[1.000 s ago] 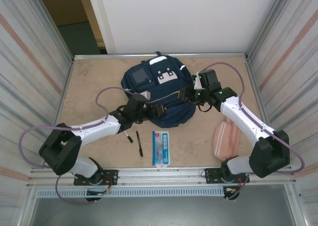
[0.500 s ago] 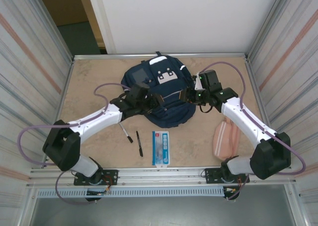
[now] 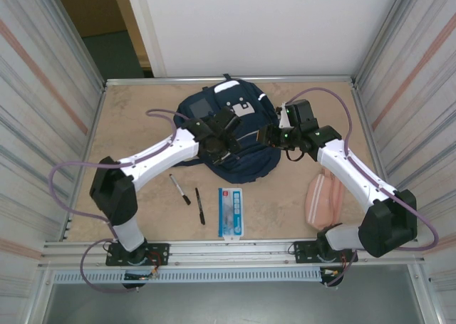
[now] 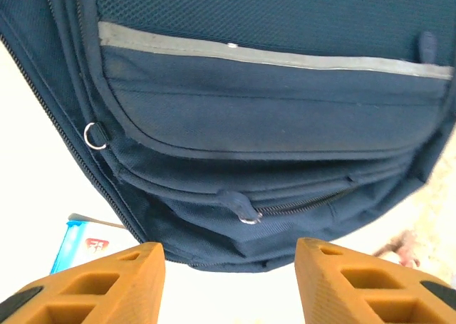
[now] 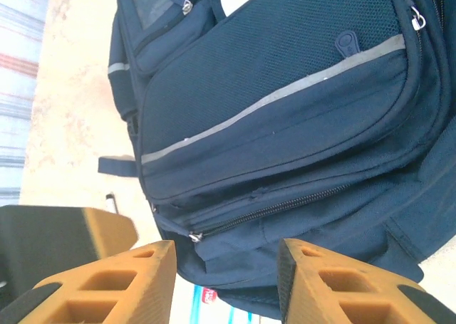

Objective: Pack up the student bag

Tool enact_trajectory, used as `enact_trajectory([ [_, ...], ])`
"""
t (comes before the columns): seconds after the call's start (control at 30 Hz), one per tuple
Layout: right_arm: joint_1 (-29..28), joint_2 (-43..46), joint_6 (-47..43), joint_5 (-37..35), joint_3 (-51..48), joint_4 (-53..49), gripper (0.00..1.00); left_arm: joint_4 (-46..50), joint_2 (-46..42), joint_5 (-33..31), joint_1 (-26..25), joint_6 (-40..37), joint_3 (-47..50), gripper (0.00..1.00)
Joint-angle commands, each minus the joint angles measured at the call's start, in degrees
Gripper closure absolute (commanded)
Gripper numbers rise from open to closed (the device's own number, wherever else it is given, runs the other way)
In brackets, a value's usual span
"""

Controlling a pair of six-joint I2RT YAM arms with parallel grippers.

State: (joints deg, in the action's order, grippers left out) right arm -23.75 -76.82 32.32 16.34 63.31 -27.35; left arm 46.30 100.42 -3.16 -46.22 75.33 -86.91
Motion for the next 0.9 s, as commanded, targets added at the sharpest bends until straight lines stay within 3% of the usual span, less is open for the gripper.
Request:
enact_trajectory([
  [0.0, -0.28, 0.45, -1.14, 0.49, 1.73, 0.18, 0.59, 6.03, 3.12, -3.16, -0.78, 5.36, -3.36, 0.50],
  [0.3, -0.27, 2.85, -2.04, -0.19, 0.47, -0.27, 0.58, 6.99, 7.96, -9.29, -1.06, 7.12, -9.07, 0.50],
  [0.67, -0.29, 4.97, -2.43, -0.89, -0.77, -2.06, 0.58, 7.81, 10.06, -6.77, -2.27, 10.87, -7.67, 0.55],
  [0.8, -0.32, 5.73, -1.79, -0.91, -1.95, -0.60, 0.58, 7.43, 11.78, -5.73, -2.35, 10.59, -8.81, 0.62],
  [0.87, -0.34, 5.63, -1.50, -0.38, -1.60, -0.78, 0.58, 7.44, 12.24, -5.43, -2.37, 10.51, -9.22, 0.71],
])
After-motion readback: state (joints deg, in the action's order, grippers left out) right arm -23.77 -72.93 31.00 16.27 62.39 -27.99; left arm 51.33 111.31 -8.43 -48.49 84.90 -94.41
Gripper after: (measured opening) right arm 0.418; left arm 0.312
